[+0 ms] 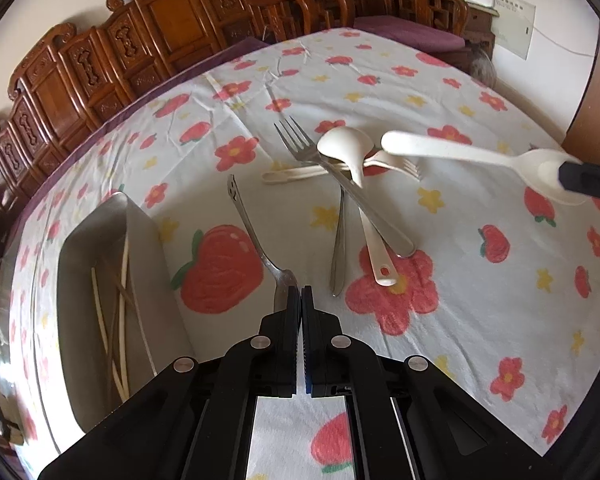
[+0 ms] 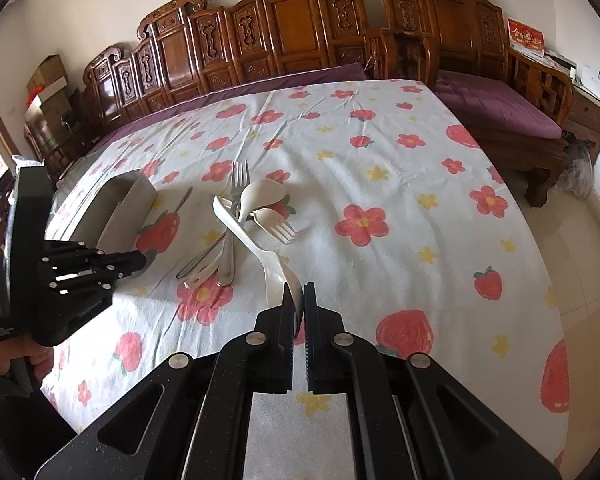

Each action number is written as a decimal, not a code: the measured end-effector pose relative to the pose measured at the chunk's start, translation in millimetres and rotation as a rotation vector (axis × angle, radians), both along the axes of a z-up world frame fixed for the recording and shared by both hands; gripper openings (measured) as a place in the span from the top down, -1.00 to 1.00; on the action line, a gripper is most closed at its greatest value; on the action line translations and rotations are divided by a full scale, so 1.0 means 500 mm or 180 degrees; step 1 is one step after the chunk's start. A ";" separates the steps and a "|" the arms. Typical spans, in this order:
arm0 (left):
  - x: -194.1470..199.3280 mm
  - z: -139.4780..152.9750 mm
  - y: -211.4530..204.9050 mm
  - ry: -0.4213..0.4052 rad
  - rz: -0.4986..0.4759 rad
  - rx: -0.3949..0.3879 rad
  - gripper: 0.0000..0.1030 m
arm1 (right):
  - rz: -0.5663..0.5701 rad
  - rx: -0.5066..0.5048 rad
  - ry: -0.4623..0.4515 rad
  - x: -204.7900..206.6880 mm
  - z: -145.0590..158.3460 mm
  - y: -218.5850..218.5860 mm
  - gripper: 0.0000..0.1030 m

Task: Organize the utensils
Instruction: 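Lower the left gripper onto the pile and grasp a metal spoon, then carry the metal spoon into the tray with the left gripper while the right gripper carries the white spoon there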

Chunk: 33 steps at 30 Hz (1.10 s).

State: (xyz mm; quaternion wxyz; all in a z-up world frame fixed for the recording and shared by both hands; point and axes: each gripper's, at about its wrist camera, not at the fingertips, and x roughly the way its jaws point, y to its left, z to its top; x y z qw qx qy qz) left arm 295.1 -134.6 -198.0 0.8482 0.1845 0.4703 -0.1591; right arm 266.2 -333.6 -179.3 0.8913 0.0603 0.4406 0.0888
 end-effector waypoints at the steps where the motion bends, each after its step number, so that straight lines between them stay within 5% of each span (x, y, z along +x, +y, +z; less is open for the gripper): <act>1: -0.002 0.007 0.002 -0.0020 0.0000 -0.0025 0.98 | 0.0005 -0.0002 -0.0002 -0.001 0.000 0.001 0.90; 20: -0.036 0.139 0.105 -0.0368 0.0173 -0.0397 0.98 | 0.0087 -0.0036 -0.0069 0.012 0.021 0.068 0.90; 33: -0.032 0.135 0.208 -0.0365 0.0411 -0.0404 0.98 | 0.0283 -0.0046 -0.0148 0.044 0.058 0.188 0.90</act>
